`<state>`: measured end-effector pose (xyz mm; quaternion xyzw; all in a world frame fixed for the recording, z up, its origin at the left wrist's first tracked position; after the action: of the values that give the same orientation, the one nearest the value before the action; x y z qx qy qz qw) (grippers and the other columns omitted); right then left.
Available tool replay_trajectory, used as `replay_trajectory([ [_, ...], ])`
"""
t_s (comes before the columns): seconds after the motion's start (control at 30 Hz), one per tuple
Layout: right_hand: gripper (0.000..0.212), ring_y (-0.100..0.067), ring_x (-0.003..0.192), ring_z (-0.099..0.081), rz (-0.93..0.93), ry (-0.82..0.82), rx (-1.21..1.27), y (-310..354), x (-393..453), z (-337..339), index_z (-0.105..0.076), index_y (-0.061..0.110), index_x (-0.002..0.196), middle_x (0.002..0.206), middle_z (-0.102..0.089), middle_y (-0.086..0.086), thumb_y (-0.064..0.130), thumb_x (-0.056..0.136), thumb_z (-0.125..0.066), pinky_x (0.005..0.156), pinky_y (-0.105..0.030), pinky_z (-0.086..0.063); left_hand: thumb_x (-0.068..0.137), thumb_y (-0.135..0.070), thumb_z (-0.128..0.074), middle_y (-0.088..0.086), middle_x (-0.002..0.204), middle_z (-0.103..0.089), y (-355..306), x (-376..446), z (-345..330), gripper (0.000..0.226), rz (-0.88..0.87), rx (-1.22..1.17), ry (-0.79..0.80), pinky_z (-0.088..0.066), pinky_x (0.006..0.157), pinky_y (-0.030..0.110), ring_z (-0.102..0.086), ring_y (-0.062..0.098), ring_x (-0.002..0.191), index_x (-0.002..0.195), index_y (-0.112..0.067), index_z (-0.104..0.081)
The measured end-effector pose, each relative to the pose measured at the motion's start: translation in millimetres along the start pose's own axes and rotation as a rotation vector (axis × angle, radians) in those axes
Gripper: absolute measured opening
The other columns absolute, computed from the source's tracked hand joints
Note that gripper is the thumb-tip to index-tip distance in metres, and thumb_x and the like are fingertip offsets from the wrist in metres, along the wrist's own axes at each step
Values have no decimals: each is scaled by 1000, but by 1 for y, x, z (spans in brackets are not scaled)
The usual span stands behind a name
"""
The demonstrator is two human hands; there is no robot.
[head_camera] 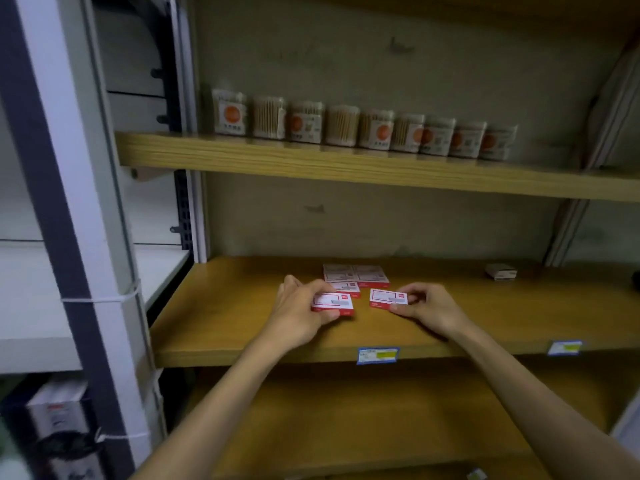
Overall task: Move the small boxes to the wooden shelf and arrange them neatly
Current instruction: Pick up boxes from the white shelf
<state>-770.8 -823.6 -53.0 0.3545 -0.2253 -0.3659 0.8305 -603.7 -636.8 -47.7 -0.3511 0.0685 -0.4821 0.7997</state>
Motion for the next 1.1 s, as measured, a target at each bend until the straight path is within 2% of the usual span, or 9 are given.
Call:
replay_trajectory([
  [0.1, 42, -12, 99, -62, 15, 15, -62, -3, 17, -5, -66, 16, 120, 101, -67, 4, 25, 82, -80, 87, -28, -53, 90, -39, -70, -2, 124, -39, -2, 2, -6, 43, 55, 13, -12, -35, 103, 31, -37, 19, 125, 130, -36, -56],
  [0.2, 44, -6, 88, -61, 54, -34, -74, -2, 28, -2, -64, 18, 119, 93, -65, 9, 26, 80, -83, 73, -21, -49, 90, -38, -70, -1, 129, -39, -6, 6, -14, 45, 96, 48, -4, -36, 107, 34, -38, 21, 128, 132, -36, -55],
  [0.27, 43, -5, 87, -61, 67, -60, -82, -4, 34, -2, -64, 20, 114, 92, -65, 9, 28, 78, -85, 69, -20, -47, 90, -38, -69, 0, 132, -38, -9, 9, -18, 45, 118, 64, -3, -36, 108, 35, -38, 22, 130, 133, -36, -54],
  [0.4, 38, -9, 90, -64, 94, -117, -143, -7, 43, -4, -60, 29, 99, 91, -65, 12, 38, 73, -86, 83, -35, -56, 91, -37, -68, 1, 128, -38, -14, 15, -24, 47, 138, 99, 11, -35, 111, 37, -39, 24, 131, 135, -31, -53],
  [0.6, 37, -10, 94, -62, 139, -95, -163, -7, 46, -5, -58, 29, 99, 99, -64, 9, 35, 75, -85, 82, -32, -54, 89, -35, -71, 2, 149, -41, -16, 23, -28, 52, 193, 87, -41, -30, 116, 43, -29, 27, 145, 136, -29, -49],
  [0.9, 38, -9, 102, -57, 198, -40, -201, -7, 39, 0, -60, 29, 112, 113, -60, 6, 28, 80, -81, 79, -25, -44, 84, -30, -78, 3, 136, -52, -23, 32, -31, 62, 186, 113, -146, -38, 105, 34, -43, 22, 131, 135, -20, -45],
  [1.1, 39, -11, 106, -56, 256, 4, -227, 0, 27, 2, -60, 27, 118, 120, -54, 4, 24, 84, -77, 91, -29, -51, 83, -36, -78, 1, 131, -53, -23, 30, -31, 63, 180, 143, -162, -41, 102, 32, -47, 20, 125, 135, -21, -45],
])
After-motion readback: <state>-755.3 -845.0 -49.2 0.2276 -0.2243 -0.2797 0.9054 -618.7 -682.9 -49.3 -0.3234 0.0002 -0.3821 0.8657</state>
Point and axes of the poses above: each hand's wrist, its own x-axis towards the middle knuckle, its own z-axis out of the back of the hand, y = z × x, the point moved 7 cm from there along x, towards the middle knuckle
